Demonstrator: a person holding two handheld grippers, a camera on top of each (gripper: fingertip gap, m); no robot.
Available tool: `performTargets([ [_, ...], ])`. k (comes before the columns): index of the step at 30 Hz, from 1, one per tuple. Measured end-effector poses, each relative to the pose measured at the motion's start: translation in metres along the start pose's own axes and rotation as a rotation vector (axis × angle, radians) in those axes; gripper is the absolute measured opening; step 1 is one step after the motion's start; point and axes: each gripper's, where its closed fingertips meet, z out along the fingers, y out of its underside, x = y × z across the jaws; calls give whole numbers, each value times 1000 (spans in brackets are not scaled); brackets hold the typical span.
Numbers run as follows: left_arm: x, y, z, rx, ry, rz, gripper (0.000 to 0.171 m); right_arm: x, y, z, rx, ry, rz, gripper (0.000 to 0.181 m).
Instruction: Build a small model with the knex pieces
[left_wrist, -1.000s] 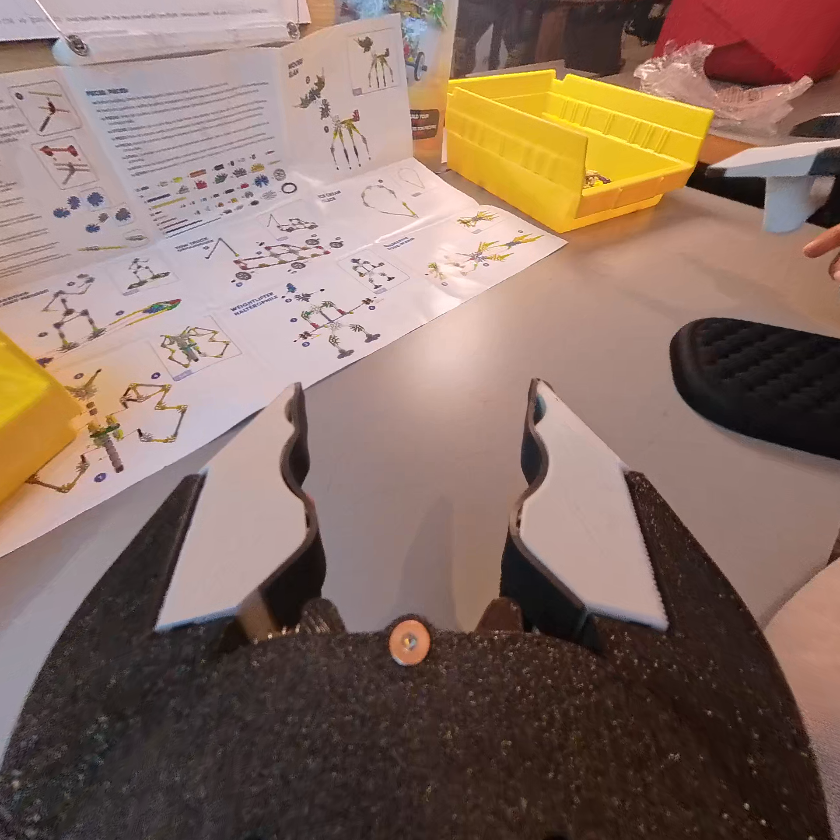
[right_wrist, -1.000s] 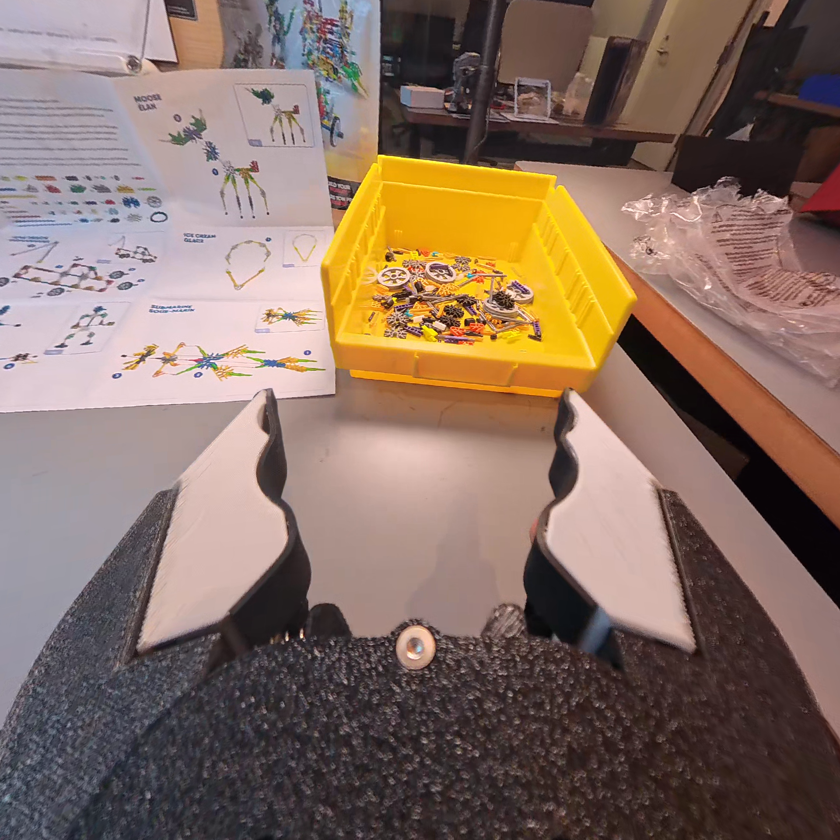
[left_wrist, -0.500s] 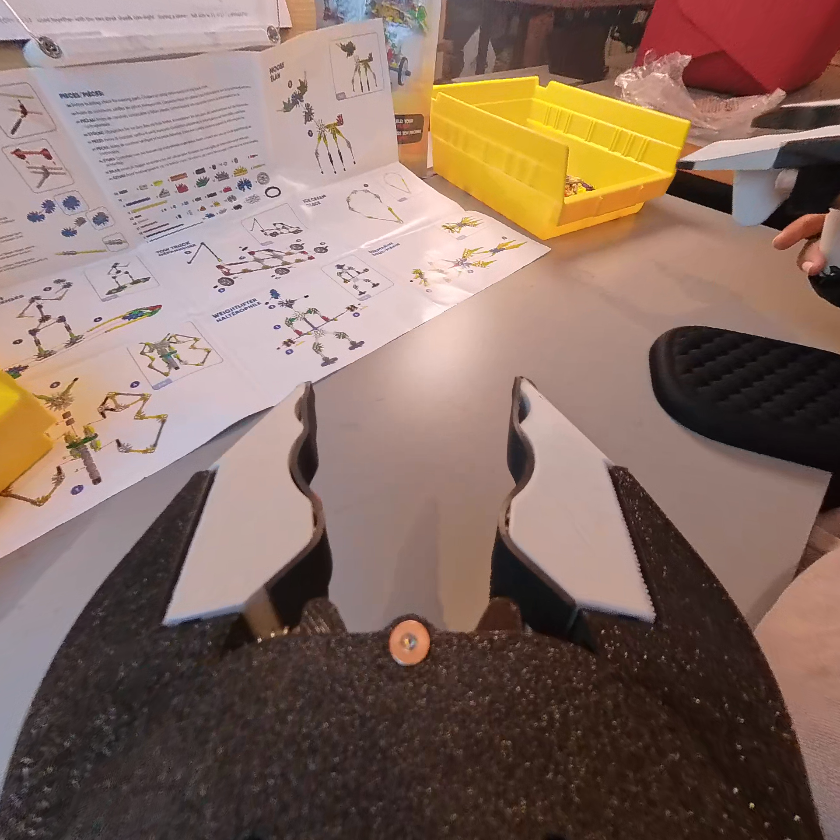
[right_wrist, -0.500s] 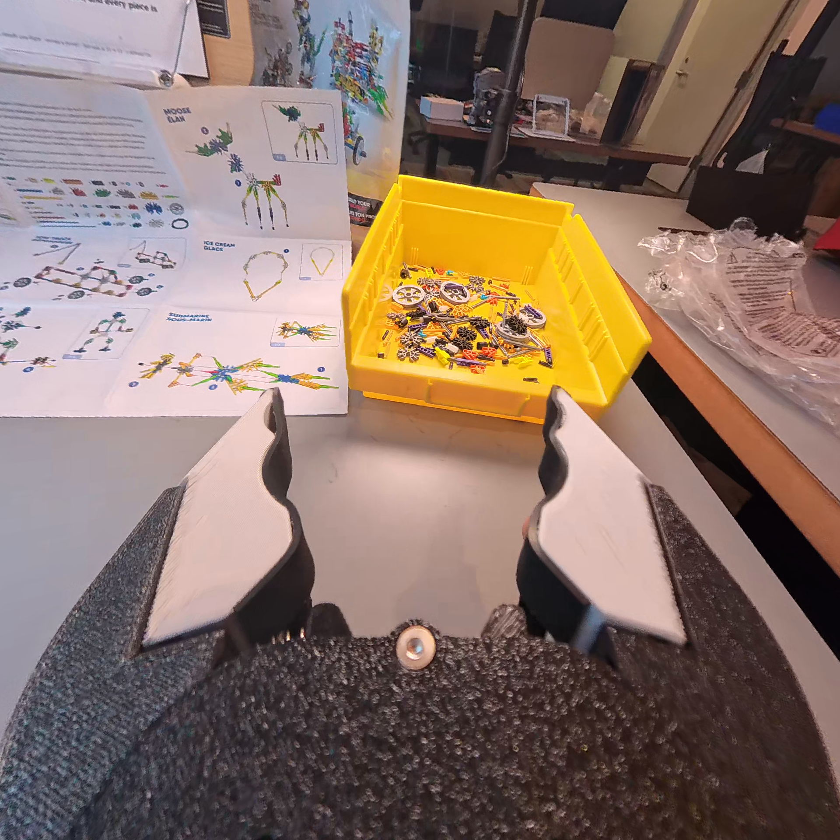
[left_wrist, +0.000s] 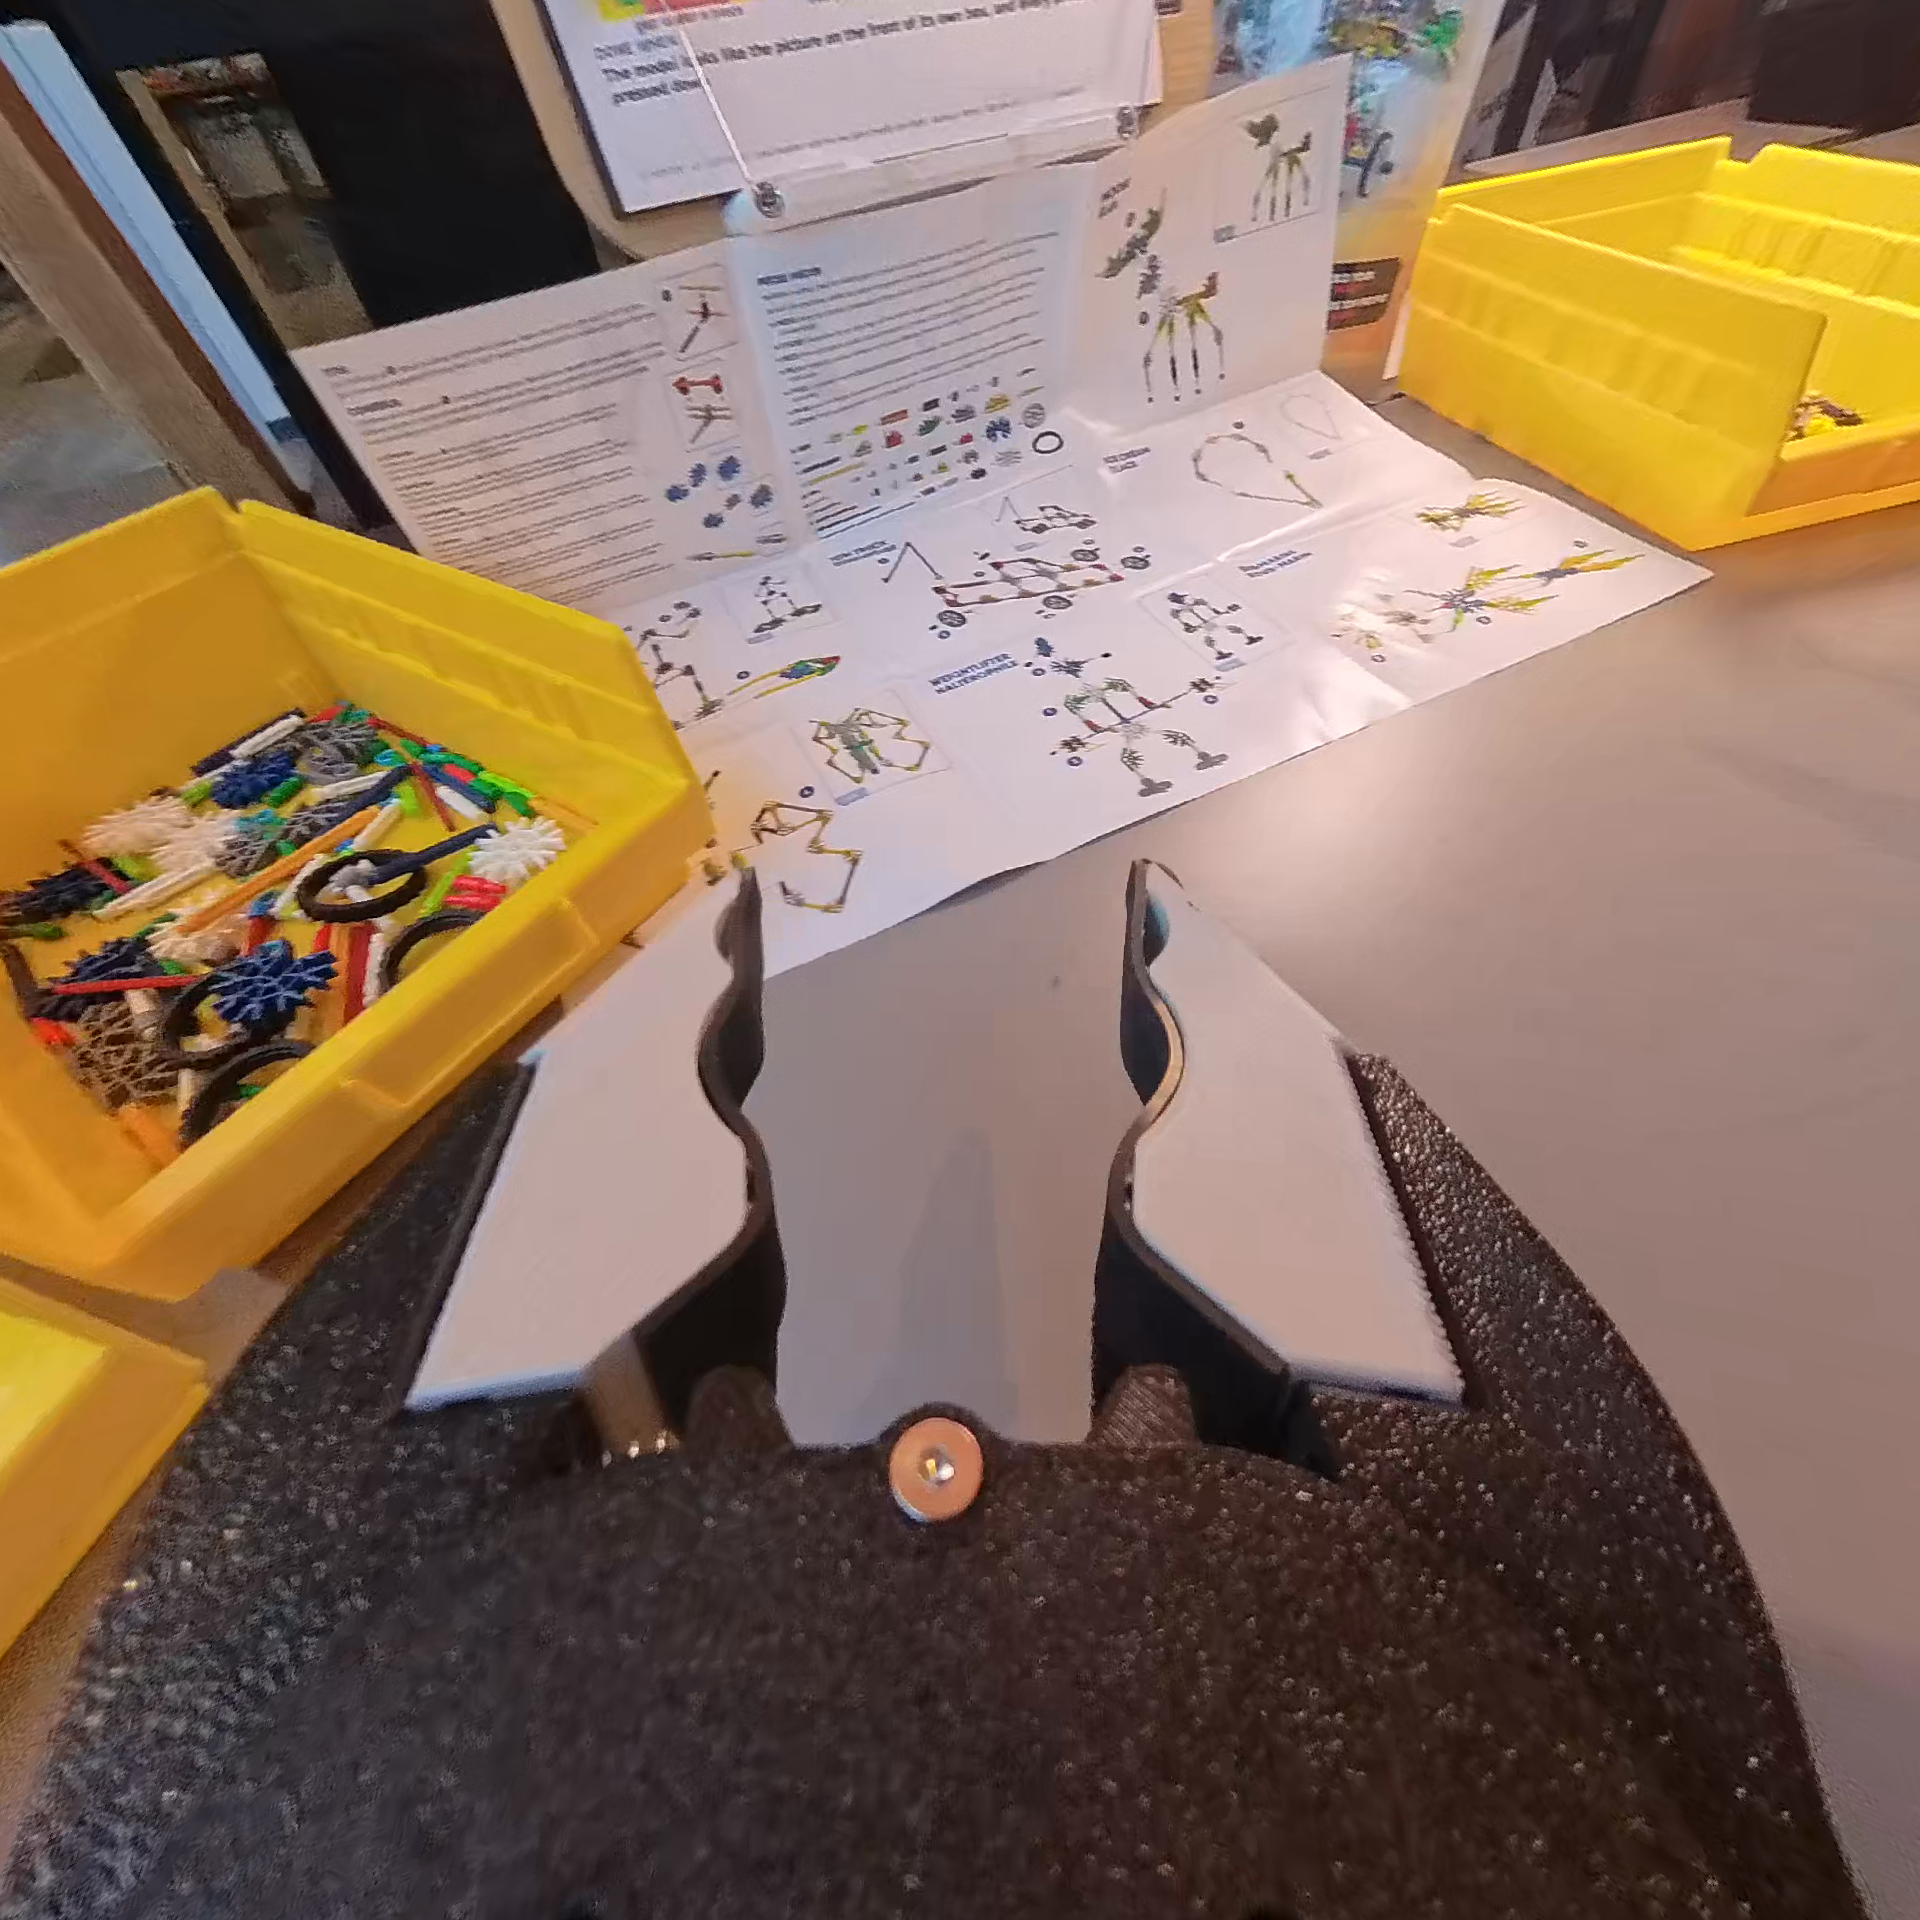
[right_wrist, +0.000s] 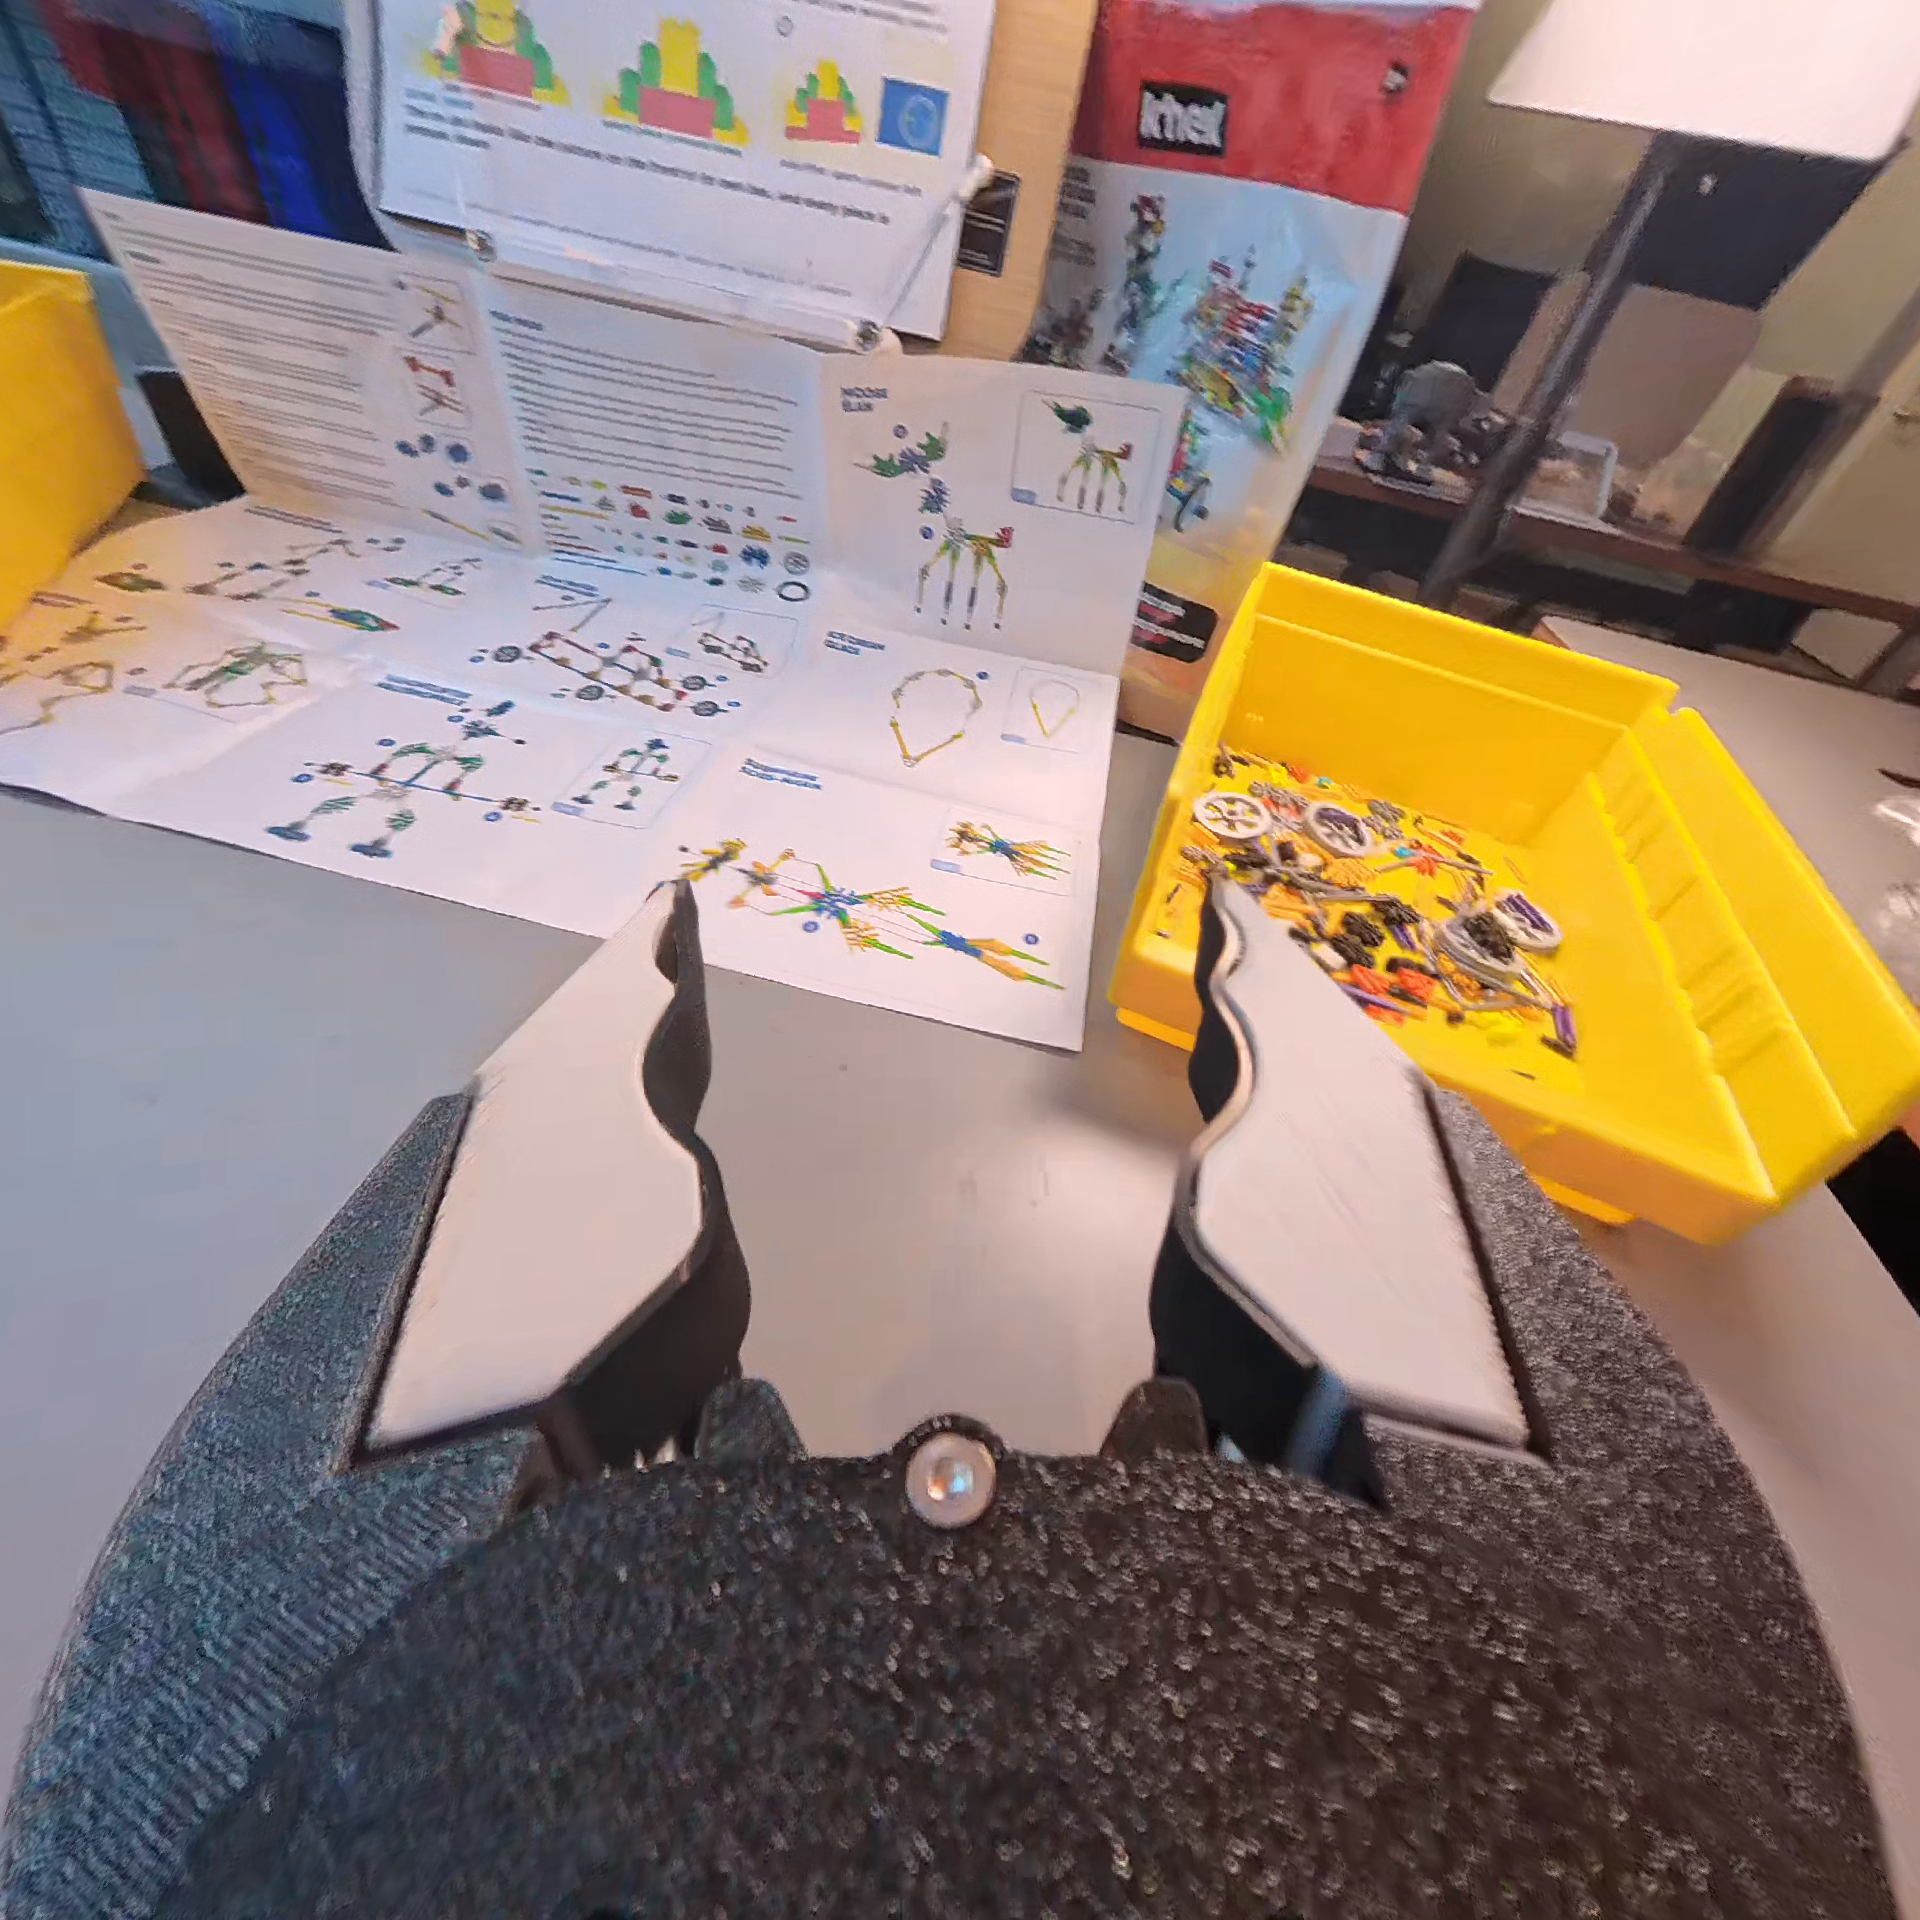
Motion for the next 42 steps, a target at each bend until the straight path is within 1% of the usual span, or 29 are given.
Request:
performTargets([
  [2, -12, -1, -1, 4, -17, 18, 68, -23, -10, 4, 23, -79, -31, 93],
  [5, -25, -11, 4, 17, -17, 56, 68, -67, -26, 14, 33, -257, -73, 88],
  [6, -25, -17, 7, 22, 2, 55, 68, -80, -32, 17, 35, -308, -88, 85],
  [9, -16, -47, 12, 57, 85, 39, 71, -114, -49, 27, 29, -446, -107, 87],
  [11, -15, -67, 17, 81, 114, 71, 73, -129, -58, 34, 46, -497, -105, 87],
  [12, -17, -76, 22, 102, 114, 88, 70, -133, -58, 41, 54, -504, -112, 86],
  [14, -24, -80, 41, 122, 113, 95, 67, -139, -48, 60, 59, -497, -129, 86],
  [16, -26, -68, 68, 116, 149, 19, 68, -144, -29, 78, 61, -483, -130, 87],
  [18, -27, -43, 93, 94, 164, -49, 68, -151, -10, 83, 44, -510, -140, 91],
  [19, -27, -31, 102, 92, 154, -61, 66, -151, -5, 83, 42, -512, -159, 93],
  [20, -24, -19, 108, 82, 155, -63, 63, -145, -4, 85, 56, -480, -190, 92],
  [21, -18, -8, 111, 46, 171, -39, 61, -137, -2, 87, 63, -442, -222, 91],
  [22, -14, 0, 112, 11, 173, 16, 64, -130, 0, 91, 58, -416, -228, 91],
  [24, -20, 10, 116, -18, 120, 123, 63, -124, 6, 97, 26, -420, -175, 92],
  [26, -21, 22, 121, -58, 122, 116, 65, -118, 5, 101, 35, -393, -201, 92],
  [27, -21, 23, 122, -69, 128, 110, 69, -117, 4, 102, 48, -386, -219, 90],
  [28, -23, 22, 121, -60, 118, 116, 68, -118, 4, 102, 55, -392, -219, 89],
  [29, -26, 22, 121, -59, 107, 125, 65, -121, 5, 102, 55, -410, -203, 87],
  [32, -33, 25, 120, -79, 95, 112, 65, -121, 12, 105, 26, -436, -161, 85],
  [35, -43, 24, 119, -80, 78, 88, 66, -119, 12, 105, 22, -457, -93, 84],
  [37, -50, 23, 118, -75, 50, 106, 59, -118, 8, 105, 39, -469, -59, 82],
  [39, -52, 21, 120, -66, 39, 117, 48, -120, 9, 105, 44, -478, -65, 77],
  [40, -53, 20, 121, -59, 33, 117, 47, -121, 8, 105, 49, -485, -68, 76],
  [42, -52, 17, 123, -31, 33, 107, 37, -125, 5, 102, 61, -507, -60, 74],
])
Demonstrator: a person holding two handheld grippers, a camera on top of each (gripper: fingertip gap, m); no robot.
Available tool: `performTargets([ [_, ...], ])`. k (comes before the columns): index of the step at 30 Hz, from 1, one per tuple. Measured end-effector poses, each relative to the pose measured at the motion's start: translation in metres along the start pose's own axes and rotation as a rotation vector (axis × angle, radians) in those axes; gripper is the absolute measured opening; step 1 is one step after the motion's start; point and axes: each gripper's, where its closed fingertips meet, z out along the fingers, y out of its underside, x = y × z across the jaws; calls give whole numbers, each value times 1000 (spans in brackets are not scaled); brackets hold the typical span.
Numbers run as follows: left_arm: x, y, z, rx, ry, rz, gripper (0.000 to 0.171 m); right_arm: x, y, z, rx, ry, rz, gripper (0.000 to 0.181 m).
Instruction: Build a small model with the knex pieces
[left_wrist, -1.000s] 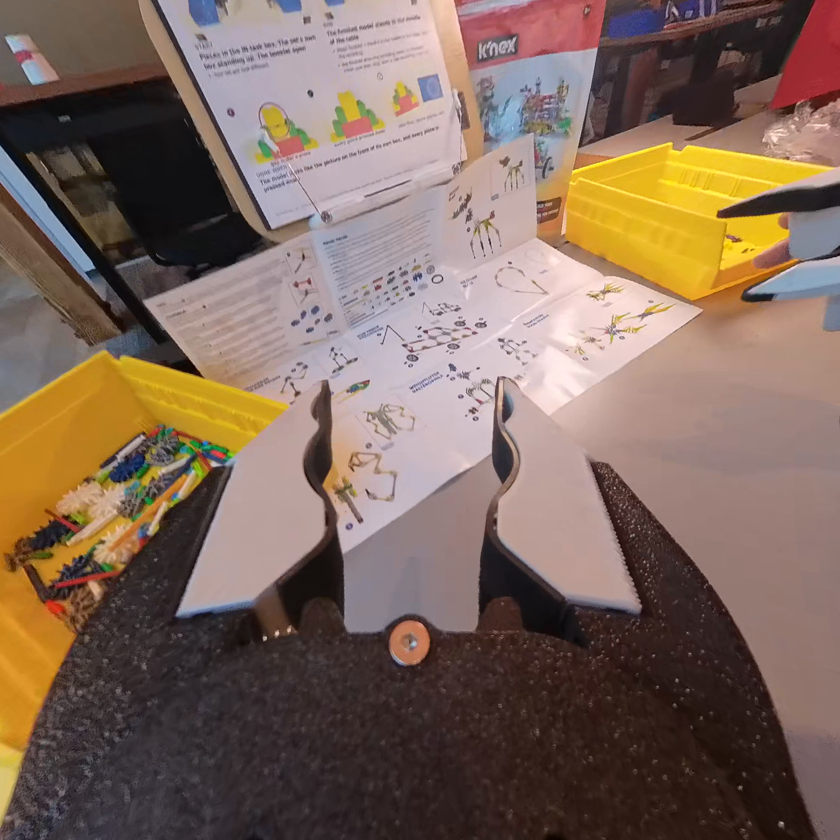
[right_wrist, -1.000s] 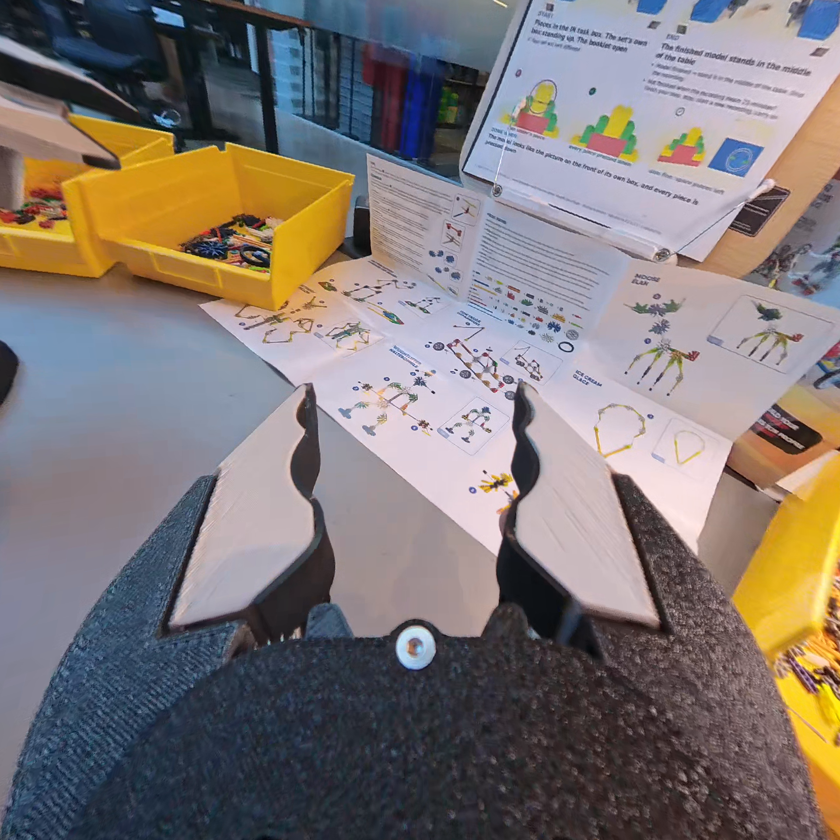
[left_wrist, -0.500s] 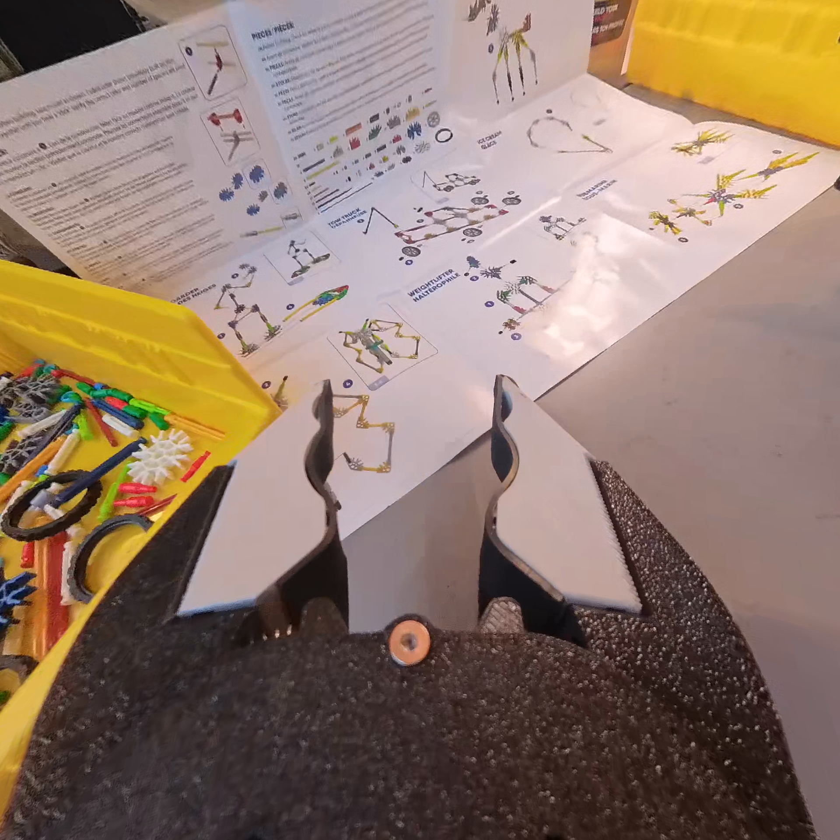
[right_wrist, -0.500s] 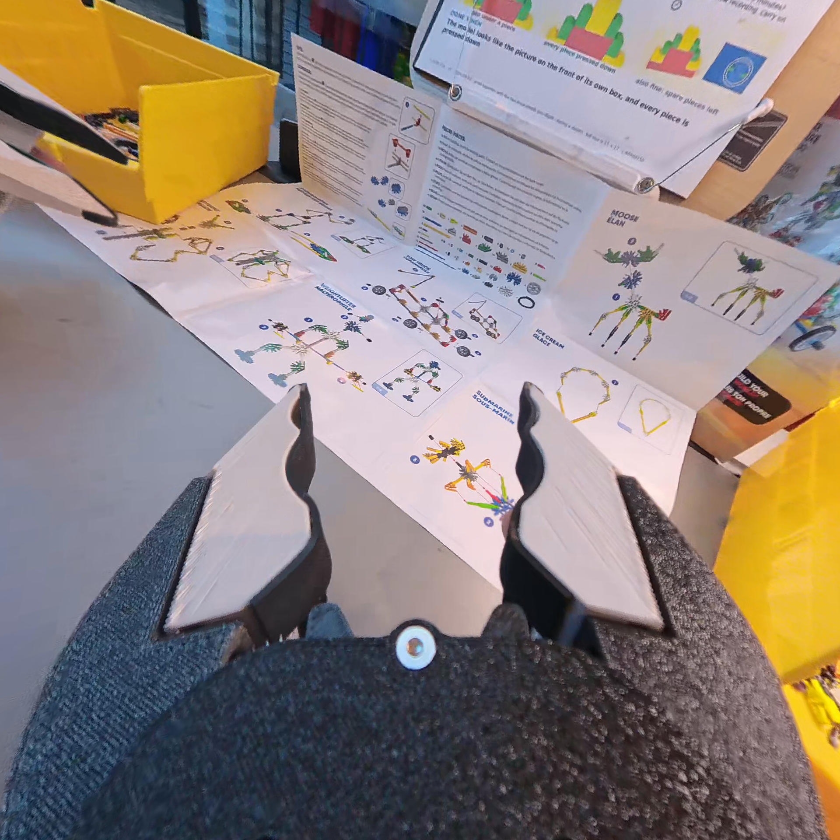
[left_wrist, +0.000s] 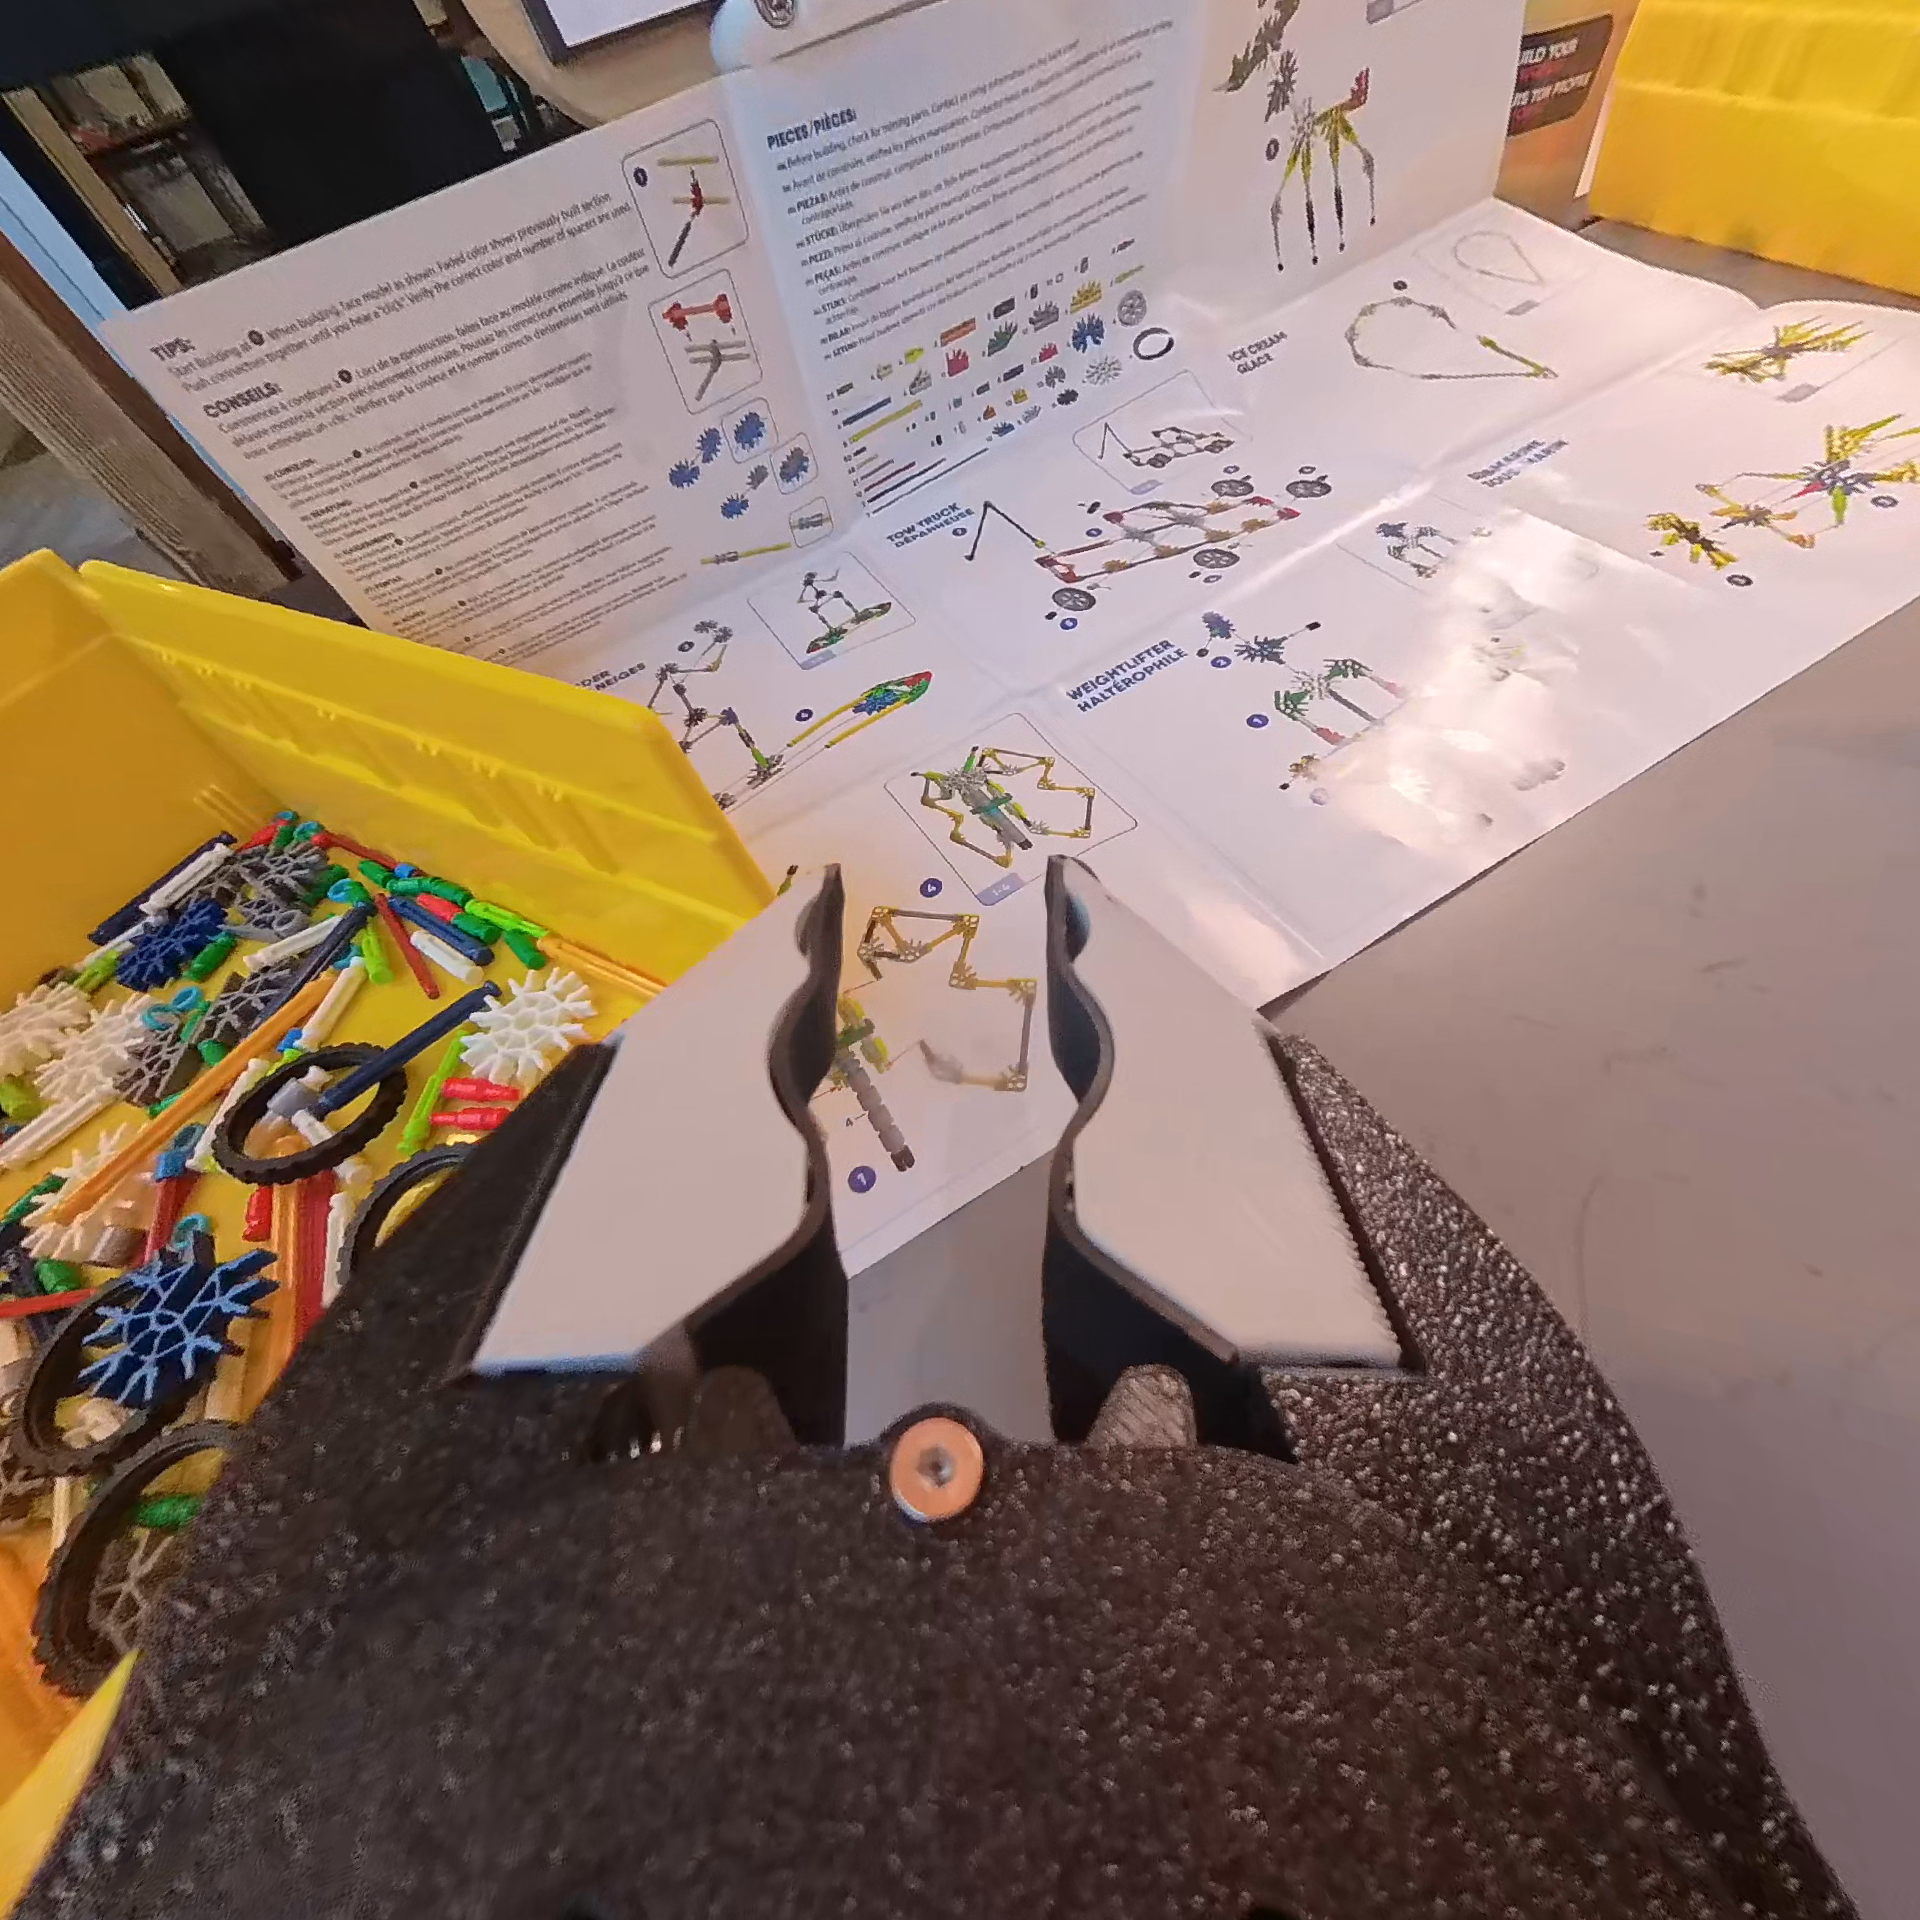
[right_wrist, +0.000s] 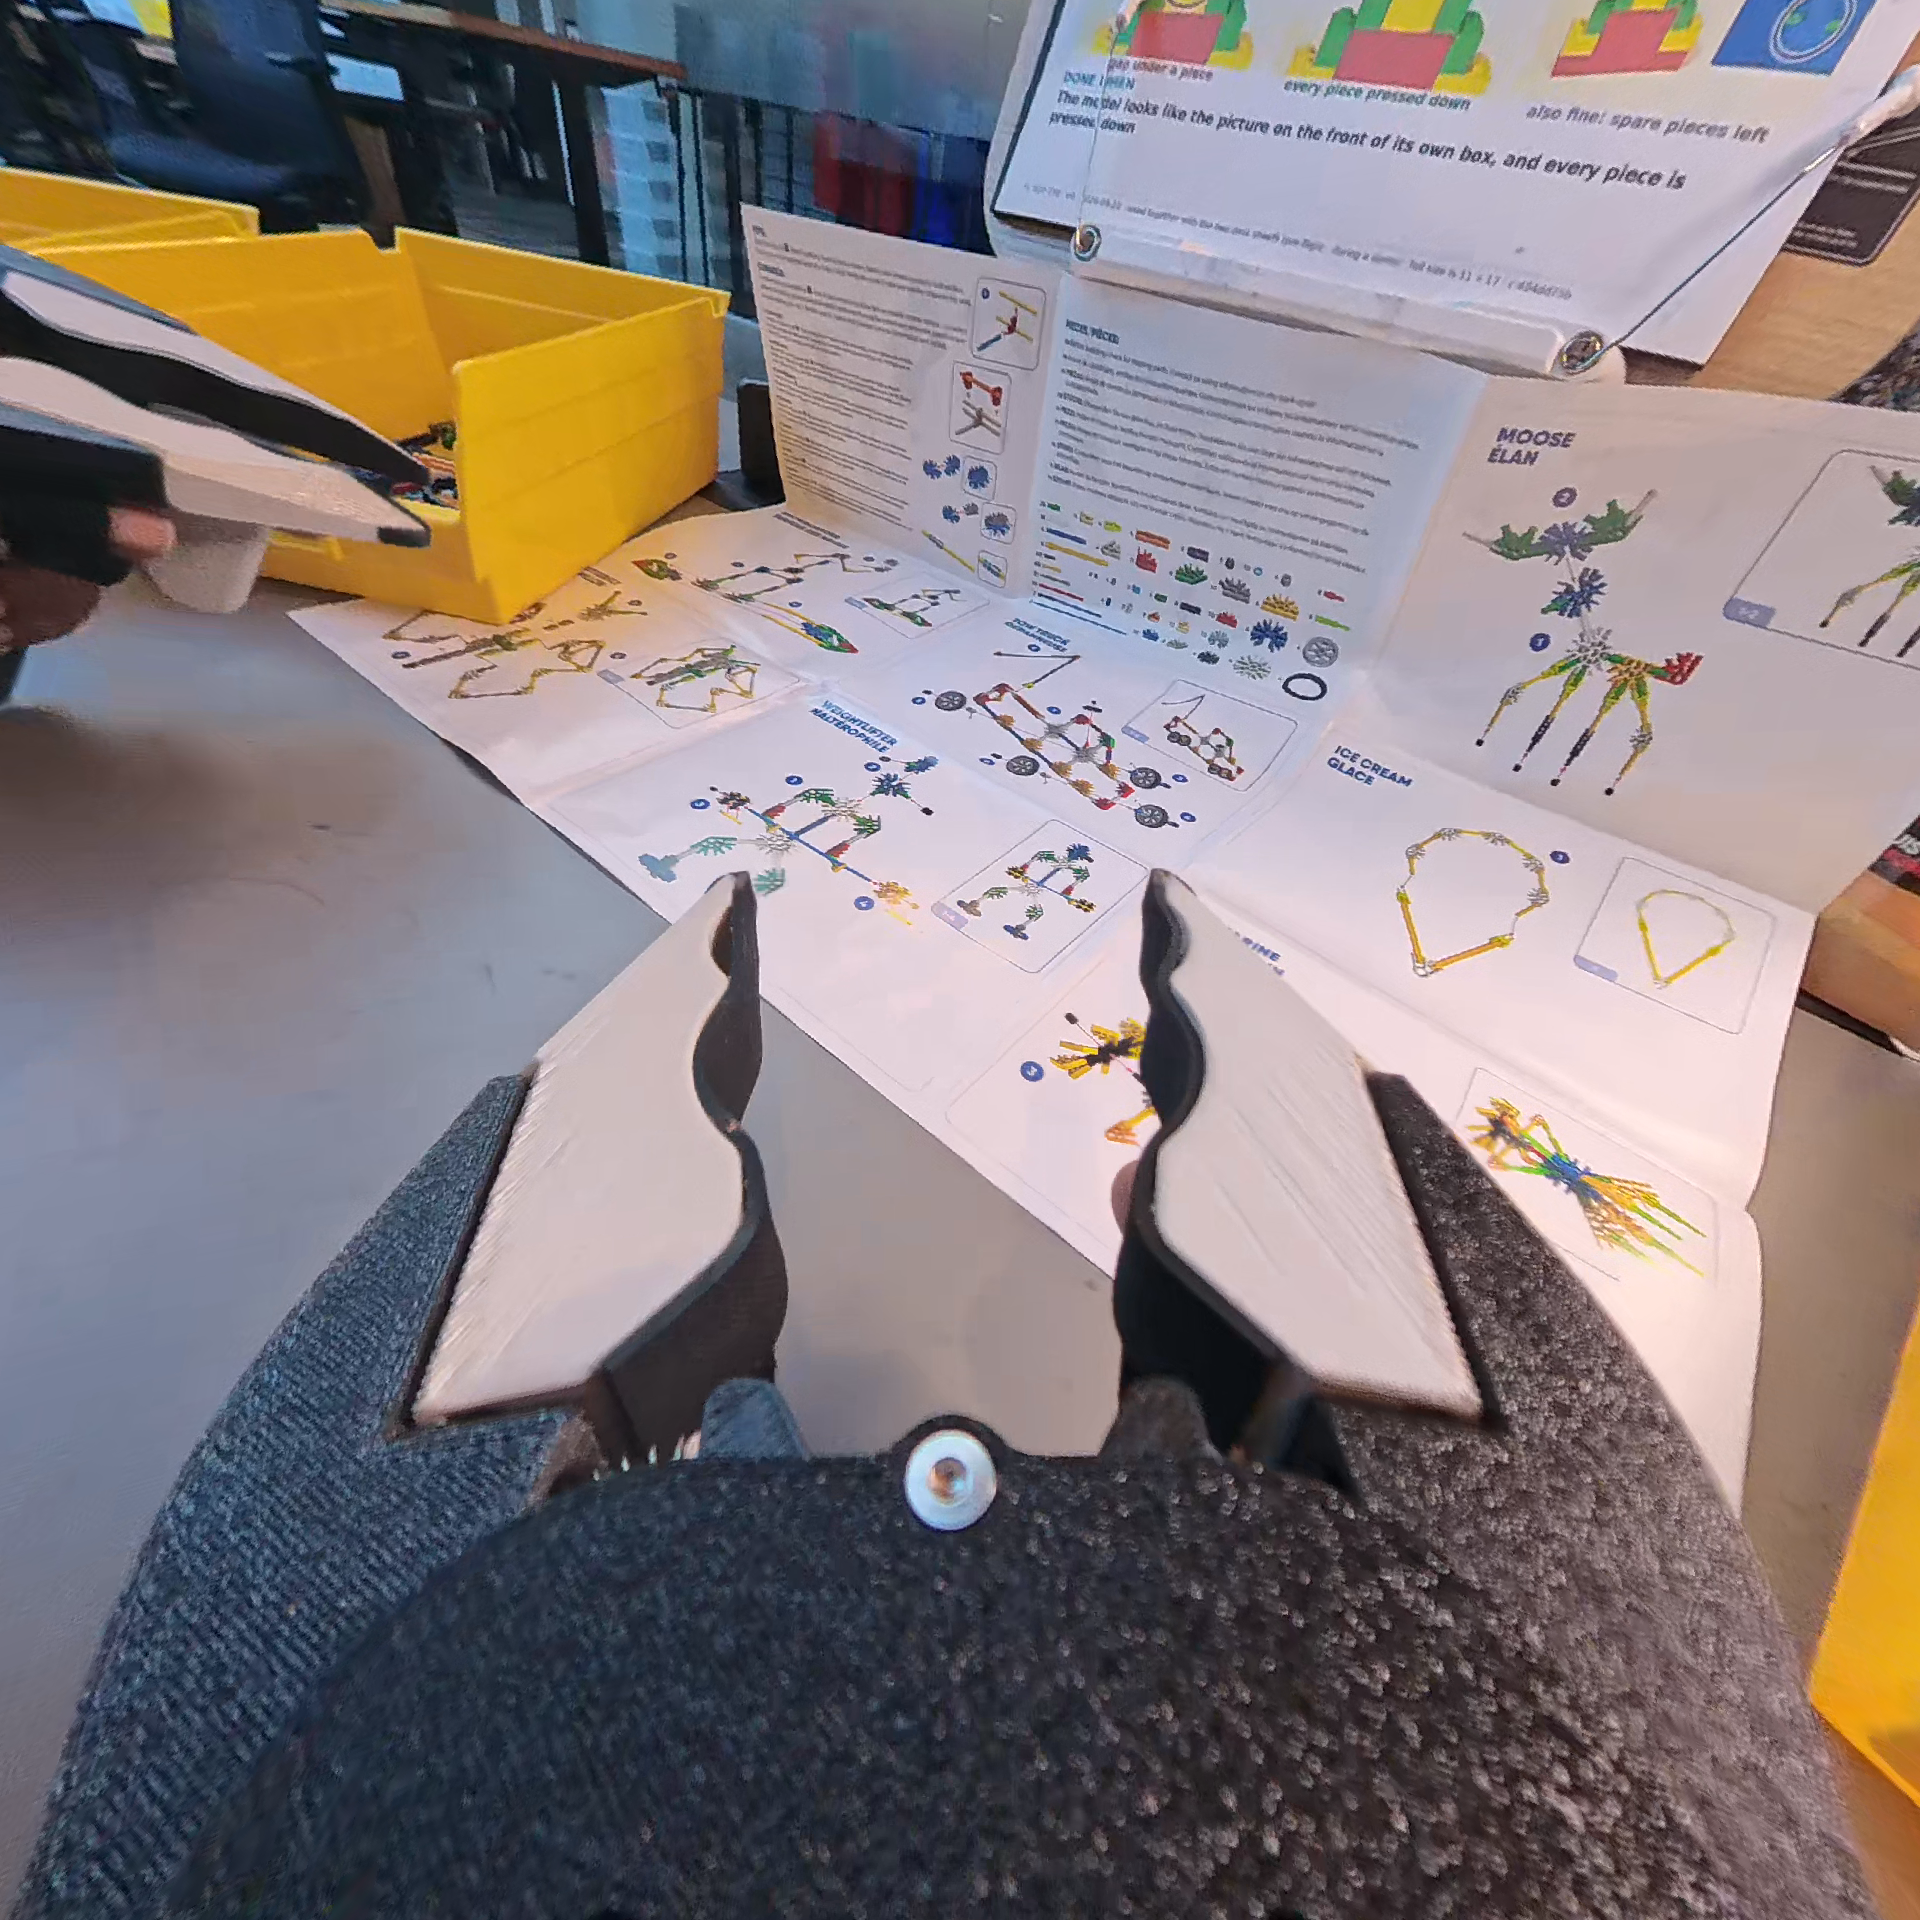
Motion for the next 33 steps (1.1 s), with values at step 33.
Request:
performTargets([
  [33, 29, -26, -27, 130, 91, -88, 22, -2, -8, -10, 40, -12, 74, 56],
])
